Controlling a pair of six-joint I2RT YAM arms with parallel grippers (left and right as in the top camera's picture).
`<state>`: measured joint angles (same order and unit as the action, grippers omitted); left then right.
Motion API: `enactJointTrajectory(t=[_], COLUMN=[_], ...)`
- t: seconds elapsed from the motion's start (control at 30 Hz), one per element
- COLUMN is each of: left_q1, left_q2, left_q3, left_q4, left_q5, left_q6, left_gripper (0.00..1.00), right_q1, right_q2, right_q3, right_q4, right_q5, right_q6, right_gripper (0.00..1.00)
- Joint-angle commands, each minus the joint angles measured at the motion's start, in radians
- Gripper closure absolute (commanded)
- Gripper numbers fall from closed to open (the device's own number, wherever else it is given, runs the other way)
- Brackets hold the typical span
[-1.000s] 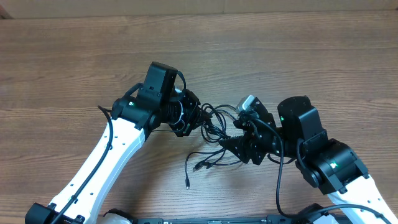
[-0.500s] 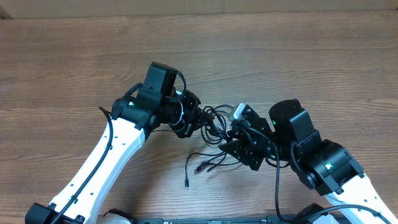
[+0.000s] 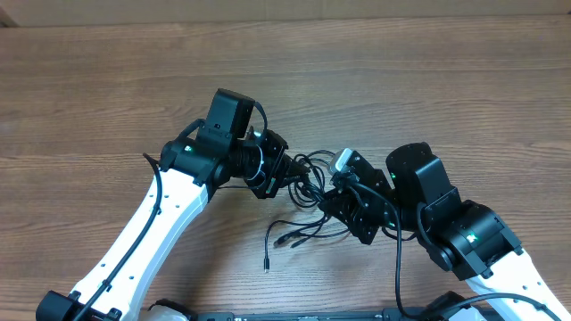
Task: Untangle cables
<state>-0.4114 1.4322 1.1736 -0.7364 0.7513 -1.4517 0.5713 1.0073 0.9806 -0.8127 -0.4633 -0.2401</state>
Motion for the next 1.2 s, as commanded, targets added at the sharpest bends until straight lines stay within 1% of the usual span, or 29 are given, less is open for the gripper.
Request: enactJointTrajectory(t=[0.0,0.07,0.17,0.2,0.47,0.6,0.63,0.67,0.77,0.8,0.87,0.93,1.07,1.17], left_q1=[0.006,0.006,0.006,0.006,0.006,0.006,0.006,0.006,0.006,0.007,0.008,0.01,0.025,0.035], left_q2=[-0.019,-0.019,-0.019,-0.019,-0.019,-0.019,-0.019,-0.019,-0.019,-0.019,-0.019,-0.019,-0.019,-0.022], left_q3=[0.015,0.015,0.015,0.015,0.015,0.015,0.015,0.015,0.015,0.015,0.015,0.015,0.015,0.015], left_q4=[0.0,0.0,0.0,0.0,-0.009,-0.009,-0.008,-0.008,-0.006,-0.001,0.018,0.035,0.037,0.039], left_q5=[0.039,0.039,0.033,0.031,0.007,-0.029,-0.039,-0.056,-0.127,-0.153,-0.192,-0.214,-0.216,-0.217], left_q6=[-0.038,-0.038,-0.038,-0.037,-0.031,0.031,0.048,0.071,0.139,0.171,0.252,0.323,0.384,0.452], left_gripper=[0.96,0.96,0.96,0.96,0.96,0.96,0.95,0.92,0.81,0.76,0.63,0.61,0.45,0.37], right_q1=[0.006,0.006,0.006,0.006,0.006,0.006,0.006,0.005,0.005,0.005,0.005,0.005,0.005,0.005], right_q2=[0.006,0.009,0.012,0.012,0.011,0.011,0.011,0.011,0.011,0.011,0.011,0.011,0.011,0.011], right_q3=[-0.008,-0.008,-0.008,-0.008,-0.007,-0.007,-0.007,-0.008,-0.007,-0.007,-0.007,-0.007,-0.007,-0.007], right_q4=[0.0,0.006,0.006,0.006,0.016,0.017,0.017,0.017,0.018,0.019,0.022,0.024,0.017,0.021], right_q5=[0.003,0.002,0.003,0.003,0.002,0.002,0.003,0.003,0.003,0.003,0.006,0.039,0.082,0.082], right_q6=[-0.004,-0.003,-0.004,-0.003,0.005,0.008,0.011,0.011,0.011,0.011,0.018,0.051,0.087,0.087], right_gripper=[0.8,0.82,0.89,0.96,0.96,0.96,0.96,0.96,0.96,0.96,0.96,0.96,0.96,0.96])
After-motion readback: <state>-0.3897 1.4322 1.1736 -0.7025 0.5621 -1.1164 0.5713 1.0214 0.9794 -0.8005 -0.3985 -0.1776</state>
